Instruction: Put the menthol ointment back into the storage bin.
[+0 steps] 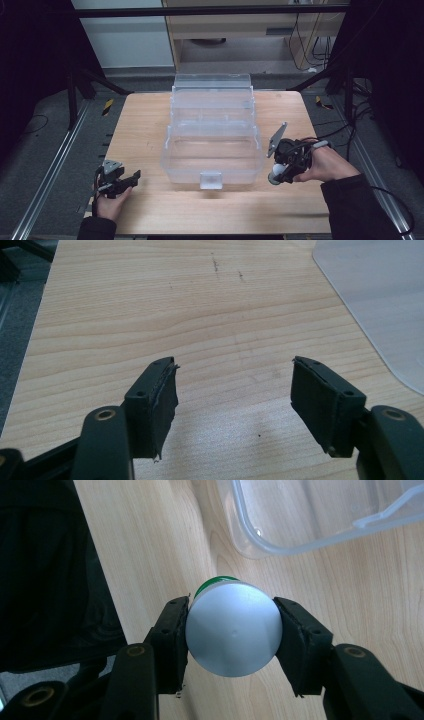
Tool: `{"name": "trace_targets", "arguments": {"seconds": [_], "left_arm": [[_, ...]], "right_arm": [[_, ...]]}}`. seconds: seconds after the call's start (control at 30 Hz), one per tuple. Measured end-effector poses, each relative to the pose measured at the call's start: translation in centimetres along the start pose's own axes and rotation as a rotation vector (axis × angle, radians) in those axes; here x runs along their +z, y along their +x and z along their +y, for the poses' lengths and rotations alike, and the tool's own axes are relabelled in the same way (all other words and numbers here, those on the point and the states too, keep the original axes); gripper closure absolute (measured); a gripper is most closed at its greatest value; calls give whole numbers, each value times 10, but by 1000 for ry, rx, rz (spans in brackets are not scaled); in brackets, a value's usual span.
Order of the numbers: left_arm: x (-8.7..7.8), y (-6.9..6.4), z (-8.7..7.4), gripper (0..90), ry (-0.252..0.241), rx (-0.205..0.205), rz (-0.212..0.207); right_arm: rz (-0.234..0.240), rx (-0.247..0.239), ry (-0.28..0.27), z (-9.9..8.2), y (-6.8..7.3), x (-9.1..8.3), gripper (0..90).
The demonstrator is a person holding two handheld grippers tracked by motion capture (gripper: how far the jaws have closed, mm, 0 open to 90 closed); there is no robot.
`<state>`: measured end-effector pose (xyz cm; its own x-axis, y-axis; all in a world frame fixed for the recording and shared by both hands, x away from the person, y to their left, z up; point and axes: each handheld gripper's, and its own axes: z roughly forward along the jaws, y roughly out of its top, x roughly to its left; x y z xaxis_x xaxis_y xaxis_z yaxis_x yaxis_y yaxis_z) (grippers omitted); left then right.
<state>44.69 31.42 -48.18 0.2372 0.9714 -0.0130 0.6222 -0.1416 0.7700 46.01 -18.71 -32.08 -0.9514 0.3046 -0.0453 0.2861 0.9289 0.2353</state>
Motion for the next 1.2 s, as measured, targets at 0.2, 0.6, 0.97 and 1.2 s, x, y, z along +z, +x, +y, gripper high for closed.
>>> {"name": "trace_targets", "arguments": {"seconds": [0.2,0.6,0.97,1.2], "left_arm": [[0,0,0,346,2,-2,0],[0,0,0,346,0,-2,-2],[0,0,0,346,-1,1,-2],[0,0,0,346,-3,0,-1]], "right_arm": [[9,-2,0,8,-2,-7,505],[6,-14,-3,30,-12,-15,505],[-8,-26,-25,48,-25,-11,505],[-14,-12,-53,59,-37,-7,505]]}}
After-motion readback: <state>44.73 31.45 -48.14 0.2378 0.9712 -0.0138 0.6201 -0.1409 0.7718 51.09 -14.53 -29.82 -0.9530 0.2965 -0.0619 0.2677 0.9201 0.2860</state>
